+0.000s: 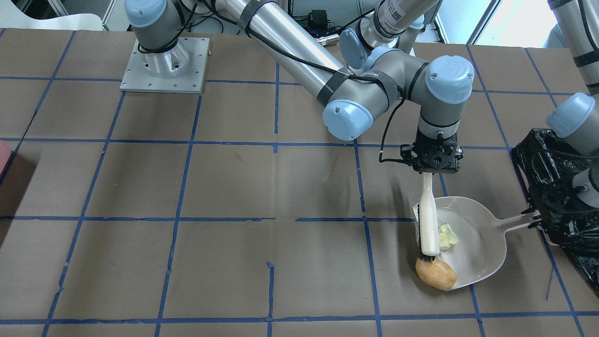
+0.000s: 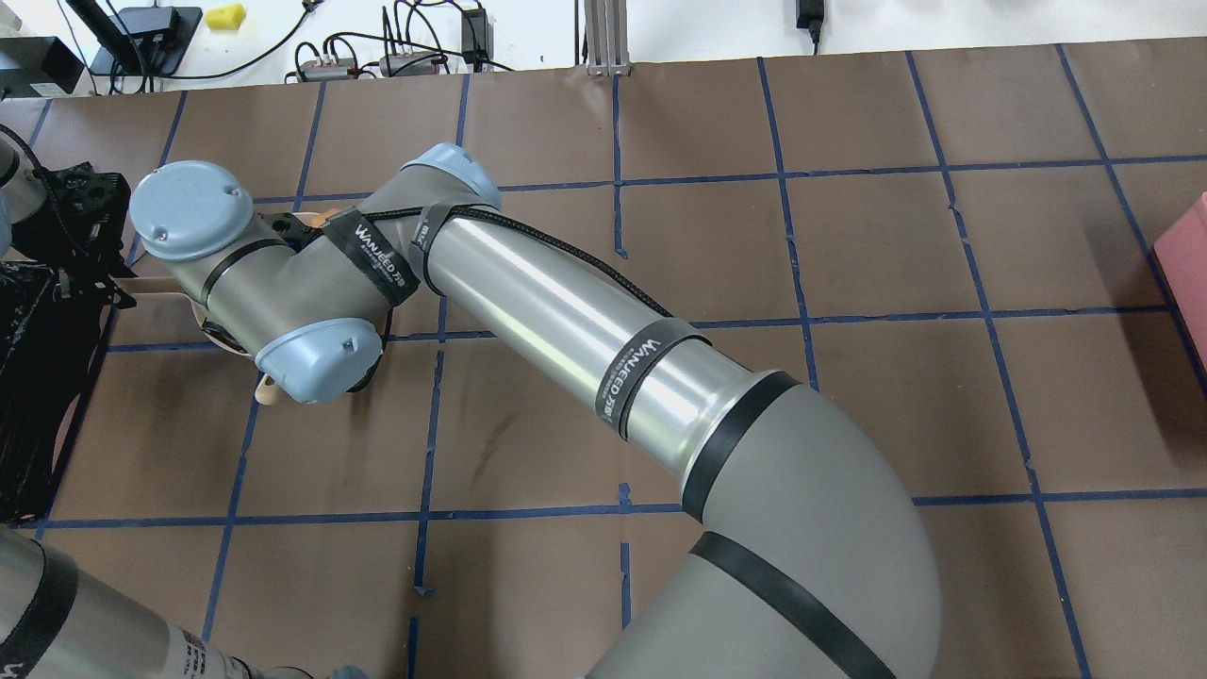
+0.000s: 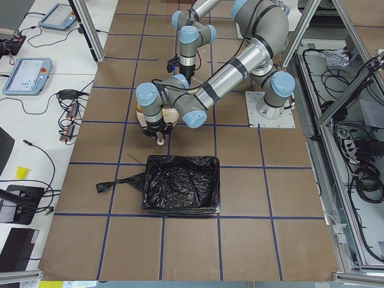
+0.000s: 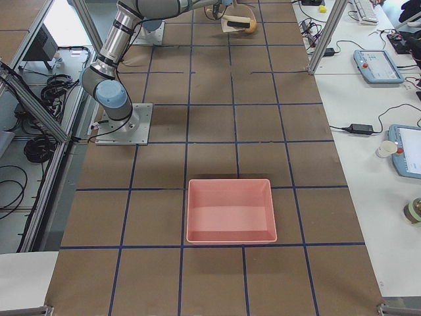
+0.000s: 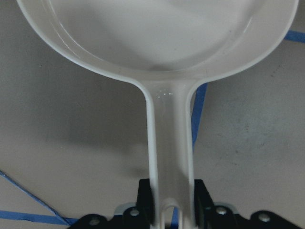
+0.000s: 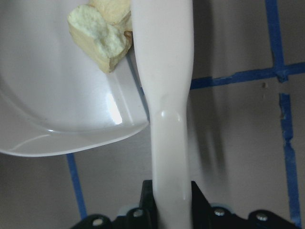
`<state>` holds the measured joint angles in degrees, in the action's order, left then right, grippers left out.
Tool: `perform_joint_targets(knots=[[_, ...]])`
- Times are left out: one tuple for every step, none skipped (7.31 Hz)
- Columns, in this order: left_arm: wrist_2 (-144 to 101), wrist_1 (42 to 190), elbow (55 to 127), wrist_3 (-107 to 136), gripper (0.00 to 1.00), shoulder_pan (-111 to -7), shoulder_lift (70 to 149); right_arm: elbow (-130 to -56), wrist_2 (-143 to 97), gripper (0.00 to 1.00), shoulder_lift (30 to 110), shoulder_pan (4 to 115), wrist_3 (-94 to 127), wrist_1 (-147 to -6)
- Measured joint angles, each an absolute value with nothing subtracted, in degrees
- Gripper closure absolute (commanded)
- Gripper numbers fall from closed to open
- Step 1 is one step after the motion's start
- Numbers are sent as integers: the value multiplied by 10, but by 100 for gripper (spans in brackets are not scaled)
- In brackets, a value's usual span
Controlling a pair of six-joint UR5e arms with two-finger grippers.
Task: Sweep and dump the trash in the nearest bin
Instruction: 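Sweep the debris into the dustpan with the right gripper's brush, then sweep the remaining debris into the dustpan with the brush again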
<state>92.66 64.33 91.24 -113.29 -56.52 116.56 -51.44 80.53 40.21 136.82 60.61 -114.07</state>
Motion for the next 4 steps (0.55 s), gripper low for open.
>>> perform_joint_targets(knots=[[919, 642, 914, -1132, 91, -564, 1168, -508, 796, 77, 405, 1367, 622, -1139], [913, 642, 915, -1132, 91, -563, 1169, -507, 793, 77, 410, 1361, 620, -1134], [907, 642, 919, -1132, 91, -561, 1170, -508, 793, 77, 418, 1347, 605, -1124], [904, 641, 924, -1132, 91, -560, 1170, -510, 796, 77, 427, 1330, 576, -1111]])
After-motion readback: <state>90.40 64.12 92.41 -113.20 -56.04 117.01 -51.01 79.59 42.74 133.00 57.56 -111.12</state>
